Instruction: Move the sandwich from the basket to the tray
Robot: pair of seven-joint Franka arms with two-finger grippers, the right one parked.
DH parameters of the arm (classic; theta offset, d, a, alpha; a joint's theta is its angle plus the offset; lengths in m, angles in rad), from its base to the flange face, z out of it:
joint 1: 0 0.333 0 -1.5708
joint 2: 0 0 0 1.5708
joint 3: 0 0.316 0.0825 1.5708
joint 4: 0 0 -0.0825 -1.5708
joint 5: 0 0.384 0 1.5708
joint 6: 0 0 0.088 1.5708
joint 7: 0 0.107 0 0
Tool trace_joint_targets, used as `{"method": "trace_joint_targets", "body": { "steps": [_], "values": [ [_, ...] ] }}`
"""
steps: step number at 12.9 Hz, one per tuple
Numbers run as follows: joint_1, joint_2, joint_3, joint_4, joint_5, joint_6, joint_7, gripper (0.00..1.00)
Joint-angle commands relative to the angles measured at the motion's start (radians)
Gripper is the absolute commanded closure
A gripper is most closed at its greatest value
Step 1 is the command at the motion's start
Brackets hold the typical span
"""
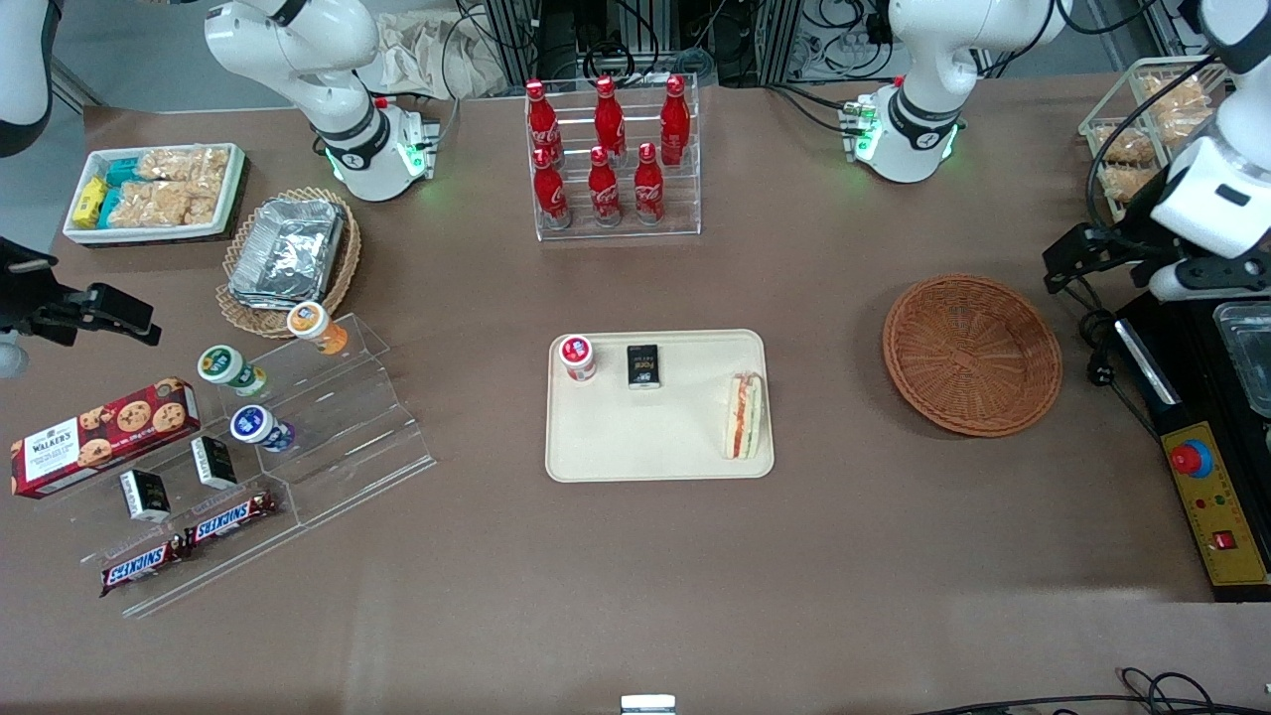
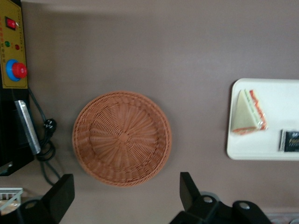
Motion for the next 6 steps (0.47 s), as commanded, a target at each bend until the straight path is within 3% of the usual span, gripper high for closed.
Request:
{"method": "trace_joint_targets", "body": {
  "steps": [1, 6],
  "values": [
    [0.006, -0.007, -0.004, 0.039, -0.005, -0.062, 0.033, 0.0],
    [0.007, 0.082, -0.001, 0.182, 0.004, -0.131, 0.035, 0.0]
  ]
}}
